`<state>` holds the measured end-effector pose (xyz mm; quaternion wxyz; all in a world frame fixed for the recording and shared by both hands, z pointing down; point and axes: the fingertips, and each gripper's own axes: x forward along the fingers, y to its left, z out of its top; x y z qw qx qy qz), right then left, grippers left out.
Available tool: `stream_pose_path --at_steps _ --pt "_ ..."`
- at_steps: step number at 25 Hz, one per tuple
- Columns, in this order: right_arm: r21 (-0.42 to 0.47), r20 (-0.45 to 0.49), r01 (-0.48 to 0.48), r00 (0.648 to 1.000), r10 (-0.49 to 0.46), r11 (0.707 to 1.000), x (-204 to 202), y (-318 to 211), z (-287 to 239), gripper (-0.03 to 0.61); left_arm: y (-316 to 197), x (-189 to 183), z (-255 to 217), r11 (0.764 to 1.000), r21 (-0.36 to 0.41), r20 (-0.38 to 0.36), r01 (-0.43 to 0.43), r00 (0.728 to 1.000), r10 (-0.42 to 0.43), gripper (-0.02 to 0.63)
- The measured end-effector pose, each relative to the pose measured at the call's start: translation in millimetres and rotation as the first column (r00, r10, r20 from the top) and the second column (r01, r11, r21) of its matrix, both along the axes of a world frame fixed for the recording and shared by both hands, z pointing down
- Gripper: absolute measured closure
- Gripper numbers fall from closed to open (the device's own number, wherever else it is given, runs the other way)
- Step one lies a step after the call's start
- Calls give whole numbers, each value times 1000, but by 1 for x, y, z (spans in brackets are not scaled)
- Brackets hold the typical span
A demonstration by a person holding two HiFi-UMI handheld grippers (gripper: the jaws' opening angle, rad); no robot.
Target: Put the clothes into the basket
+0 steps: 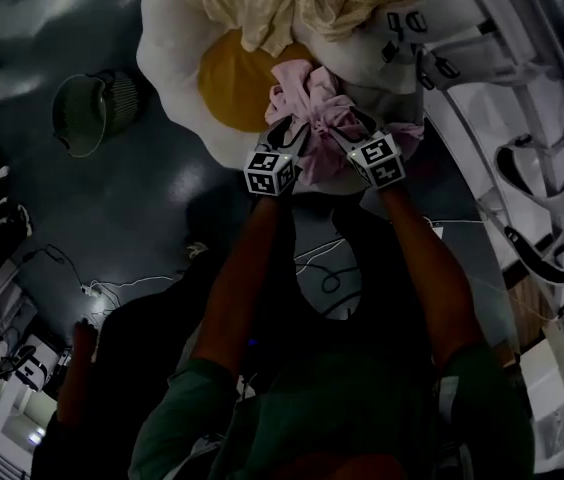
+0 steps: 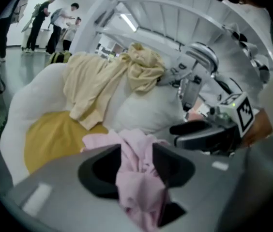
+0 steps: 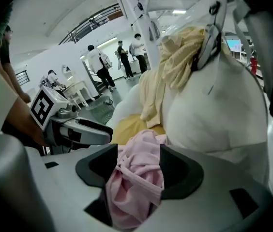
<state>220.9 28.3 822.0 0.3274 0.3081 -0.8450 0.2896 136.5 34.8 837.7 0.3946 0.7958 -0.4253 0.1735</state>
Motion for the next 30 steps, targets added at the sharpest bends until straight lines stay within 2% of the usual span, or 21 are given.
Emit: stream_pose_path --at_steps 5,8,12,13,15,16,18,20,24,30 --pt "-53 -47 84 995 -87 995 -13 8 52 339 10 3 64 996 -83 -6 14 1000 -14 414" --pt "-87 -151 162 973 -173 983 -21 17 77 339 22 5 92 988 -151 -45 26 998 -33 405" --pt "-90 -297 205 928 -222 975 -20 19 102 344 33 10 115 967 -247 -104 56 991 -84 390" --pt "-94 -306 212 924 -231 973 -21 20 104 391 34 12 117 966 -253 -103 51 992 -80 397" --pt "-112 -272 198 936 -222 974 -23 22 104 531 33 15 115 968 -250 -80 30 996 -51 450" --pt "-129 -232 168 953 -195 977 -23 23 102 541 32 15 112 968 -250 -67 21 997 -39 513" --pt "-161 -143 86 984 -109 983 -23 24 93 548 32 12 105 966 -257 -65 21 997 -39 561" --pt "-149 -87 37 995 -50 988 -23 23 77 549 31 5 90 970 -242 -62 31 997 -47 572" --pt "-50 -37 7 999 -9 999 -30 26 23 551 28 -12 36 988 -150 -21 43 999 -47 575" --pt "60 0 -15 1000 15 998 -51 31 -80 551 32 -31 -74 998 -44 -42 40 998 -41 575"
